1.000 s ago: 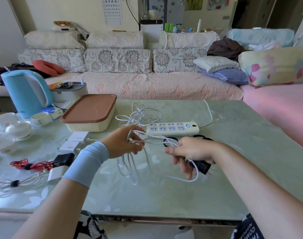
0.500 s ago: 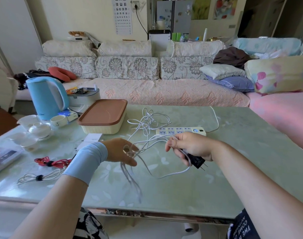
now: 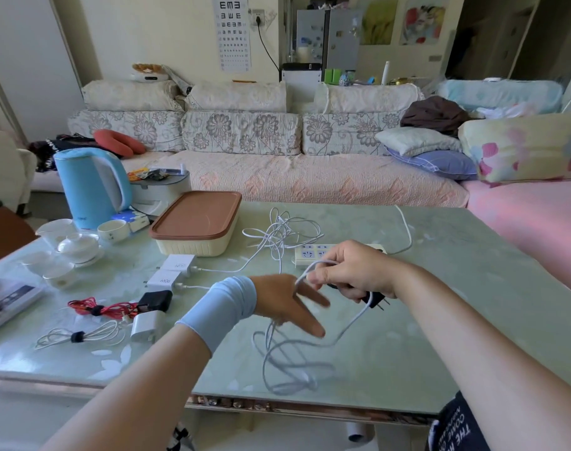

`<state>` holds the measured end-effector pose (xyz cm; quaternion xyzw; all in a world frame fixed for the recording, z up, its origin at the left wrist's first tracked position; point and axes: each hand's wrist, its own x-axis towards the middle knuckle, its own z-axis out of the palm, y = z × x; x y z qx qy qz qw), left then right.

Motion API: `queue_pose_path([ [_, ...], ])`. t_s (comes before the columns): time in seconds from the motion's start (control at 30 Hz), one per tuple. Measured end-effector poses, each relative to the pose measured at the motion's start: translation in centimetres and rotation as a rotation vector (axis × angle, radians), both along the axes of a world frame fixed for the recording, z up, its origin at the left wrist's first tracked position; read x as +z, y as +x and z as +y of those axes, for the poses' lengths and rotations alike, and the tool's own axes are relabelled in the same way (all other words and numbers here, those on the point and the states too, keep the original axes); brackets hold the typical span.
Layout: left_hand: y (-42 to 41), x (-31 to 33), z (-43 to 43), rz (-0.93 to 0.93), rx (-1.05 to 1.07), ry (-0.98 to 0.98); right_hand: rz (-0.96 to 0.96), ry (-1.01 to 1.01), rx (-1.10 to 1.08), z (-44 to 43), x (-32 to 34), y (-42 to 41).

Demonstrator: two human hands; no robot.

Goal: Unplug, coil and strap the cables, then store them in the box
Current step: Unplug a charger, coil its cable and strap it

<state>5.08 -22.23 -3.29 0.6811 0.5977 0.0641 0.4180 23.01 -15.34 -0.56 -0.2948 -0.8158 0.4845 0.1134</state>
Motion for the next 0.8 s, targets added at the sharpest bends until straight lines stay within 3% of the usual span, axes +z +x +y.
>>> queue_pose_path([
  [0.13,1.3,0.8,-0.4,0.285,-0.208,-0.248,-0.335,0.142,0.016,-0.7,0.4,0.5],
  [0.27,0.2,0.3,-0.4,0.452,-0.157,-0.131,-0.713,0.242,0.172,-2.7,-0.1,0.4],
  [0.37,-1.9,0.6,-0.9,0.35,-0.065,-0.018,-0.813,0.274,0.184,-3.4,-1.4,0.6],
  [0.47,-3.3,1.1,-1.6,0.133,0.005,-0.008,-0.789,0.31,0.163,-3.3,-1.9,0.6],
  [0.57,-3.3,1.2,-2.0,0.082,0.052,0.042,-0.762,0.364,0.104,-2.6,-1.3,0.6],
  [0.7,-2.2,1.3,-1.8,0.07,0.102,0.187,-0.599,0.226,0.144,-2.4,-1.6,0.7],
  [0.8,-1.3,1.5,-1.8,-0.015,0.141,0.229,-0.271,-0.045,0.121,-2.6,-2.2,0.3],
])
